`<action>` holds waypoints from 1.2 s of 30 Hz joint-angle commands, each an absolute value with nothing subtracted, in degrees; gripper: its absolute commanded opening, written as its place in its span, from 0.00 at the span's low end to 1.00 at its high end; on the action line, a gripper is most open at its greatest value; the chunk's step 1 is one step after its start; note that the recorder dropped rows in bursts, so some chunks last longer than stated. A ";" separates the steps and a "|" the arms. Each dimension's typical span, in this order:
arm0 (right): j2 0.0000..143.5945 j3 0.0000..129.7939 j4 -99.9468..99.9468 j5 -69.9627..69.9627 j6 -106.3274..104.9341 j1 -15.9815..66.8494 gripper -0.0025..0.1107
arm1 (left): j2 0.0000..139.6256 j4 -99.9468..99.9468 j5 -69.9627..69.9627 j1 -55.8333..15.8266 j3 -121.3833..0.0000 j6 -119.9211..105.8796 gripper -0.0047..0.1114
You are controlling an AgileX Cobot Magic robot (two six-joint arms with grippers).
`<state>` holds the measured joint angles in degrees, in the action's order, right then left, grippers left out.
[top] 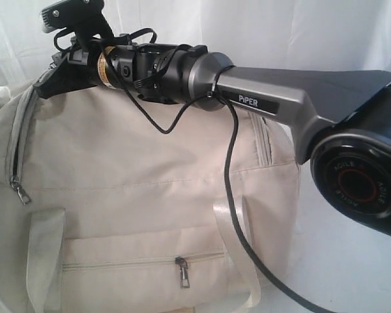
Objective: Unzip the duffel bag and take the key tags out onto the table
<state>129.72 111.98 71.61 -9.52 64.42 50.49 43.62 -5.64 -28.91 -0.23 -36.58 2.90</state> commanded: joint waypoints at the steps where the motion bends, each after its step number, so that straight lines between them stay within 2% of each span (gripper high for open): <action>1: 129.37 112.57 70.38 -5.62 64.74 48.58 0.02 | 43.31 -3.28 -28.32 -0.11 -36.06 1.02 0.04; 4: 129.37 112.57 70.38 -6.55 64.74 48.58 0.02 | 43.31 -3.00 -26.94 -0.11 -36.06 -2.79 0.06; 6: 129.37 112.57 70.38 -7.30 64.74 48.58 0.02 | 43.31 -3.00 -25.63 -0.11 -36.06 -5.08 0.13; 14: 129.13 112.57 70.38 -8.42 64.74 48.58 0.02 | 43.31 -3.18 -12.22 -0.11 -36.06 -6.84 0.60; 22: 129.03 112.57 70.41 -12.78 64.74 48.58 0.02 | 50.54 -3.18 0.00 -0.81 -36.15 -6.30 0.60; 27: 129.03 112.57 72.39 -13.65 64.83 48.58 0.02 | 56.42 -3.18 8.34 -6.61 -36.93 -6.30 0.60; 31: 129.03 112.57 73.41 -14.11 66.72 48.58 0.02 | 61.97 -3.18 9.68 -9.52 -41.42 -6.04 0.60; 36: 129.03 112.57 81.19 -14.64 72.11 48.58 0.02 | 69.34 -3.08 9.69 -9.90 -48.27 -3.65 0.60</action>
<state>129.72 111.98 76.75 -14.42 69.03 49.21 66.01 -3.15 9.24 -9.49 -45.01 -5.30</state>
